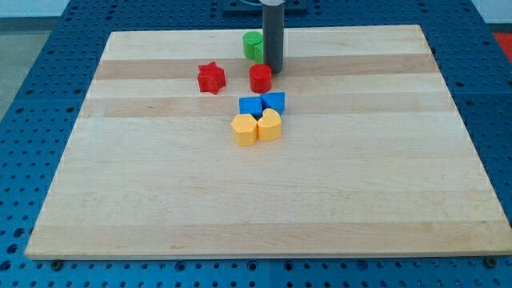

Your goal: Move red circle into red star

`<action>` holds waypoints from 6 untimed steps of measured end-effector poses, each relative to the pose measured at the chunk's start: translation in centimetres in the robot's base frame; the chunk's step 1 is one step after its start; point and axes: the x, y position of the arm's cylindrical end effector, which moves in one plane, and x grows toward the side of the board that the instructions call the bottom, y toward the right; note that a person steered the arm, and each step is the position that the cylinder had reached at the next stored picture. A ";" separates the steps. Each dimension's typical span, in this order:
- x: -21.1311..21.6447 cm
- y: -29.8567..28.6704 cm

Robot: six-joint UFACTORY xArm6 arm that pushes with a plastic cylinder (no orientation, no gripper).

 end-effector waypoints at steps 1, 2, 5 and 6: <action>0.0 4.3; 1.5 4.6; 3.6 -3.9; 3.5 -8.0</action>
